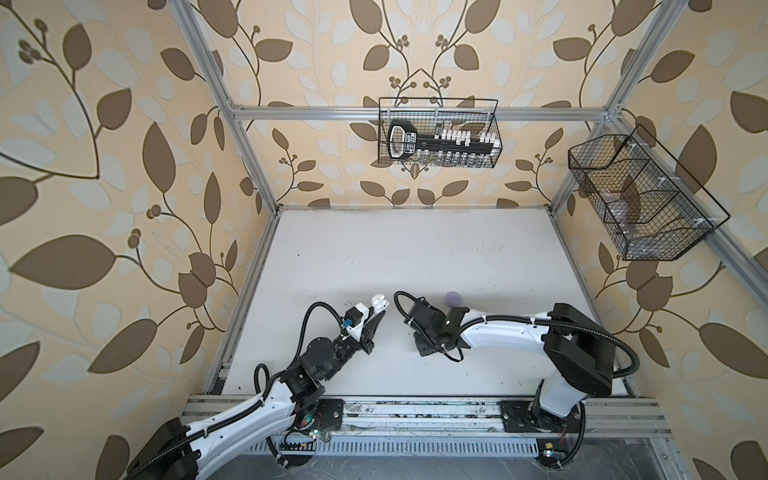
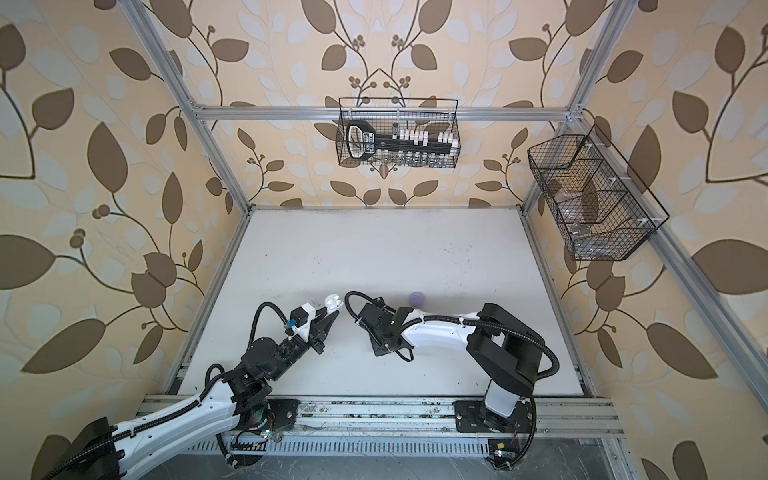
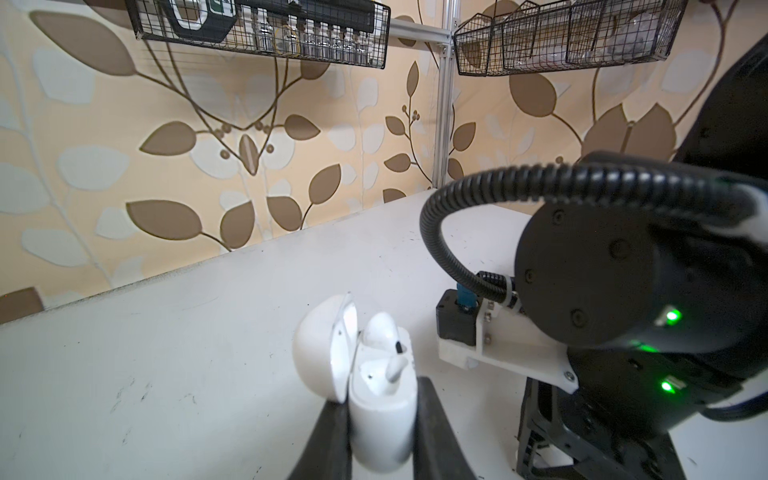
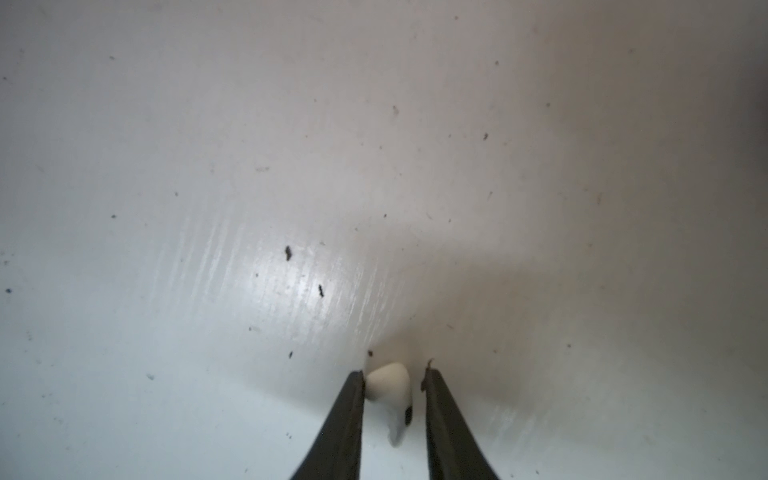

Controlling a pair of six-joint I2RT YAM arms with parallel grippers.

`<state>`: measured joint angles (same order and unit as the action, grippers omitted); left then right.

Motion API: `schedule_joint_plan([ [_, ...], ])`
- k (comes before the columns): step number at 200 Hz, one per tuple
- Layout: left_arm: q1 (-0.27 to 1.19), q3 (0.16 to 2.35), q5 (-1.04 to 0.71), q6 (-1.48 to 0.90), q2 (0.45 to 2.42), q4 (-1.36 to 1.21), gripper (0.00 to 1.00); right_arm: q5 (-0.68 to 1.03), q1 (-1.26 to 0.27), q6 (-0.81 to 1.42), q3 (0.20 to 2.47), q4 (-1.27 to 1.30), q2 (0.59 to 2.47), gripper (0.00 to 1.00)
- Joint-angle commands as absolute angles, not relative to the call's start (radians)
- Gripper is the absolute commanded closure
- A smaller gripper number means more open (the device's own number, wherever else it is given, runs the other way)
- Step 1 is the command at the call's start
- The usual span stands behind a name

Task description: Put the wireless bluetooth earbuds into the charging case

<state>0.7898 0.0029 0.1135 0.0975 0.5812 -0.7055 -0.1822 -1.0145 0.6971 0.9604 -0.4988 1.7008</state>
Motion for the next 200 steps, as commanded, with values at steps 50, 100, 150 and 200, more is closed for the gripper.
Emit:
schedule_joint_plan([
  [50,0.779,-0.014,0.140,0.077,0.549,-0.712,1.00,-0.159,-1.011,0.667,1.033,-0.609,1.742,0.74],
  [100,0.781,-0.012,0.141,0.075,0.540,-0.700,1.00,-0.163,-1.005,0.654,1.043,-0.620,1.755,0.74],
  [150,0.780,-0.013,0.141,0.074,0.540,-0.700,1.00,-0.151,-1.004,0.649,1.062,-0.611,1.776,0.74],
  [200,0.780,-0.012,0.144,0.074,0.540,-0.699,1.00,-0.144,-1.003,0.654,1.069,-0.603,1.782,0.74],
])
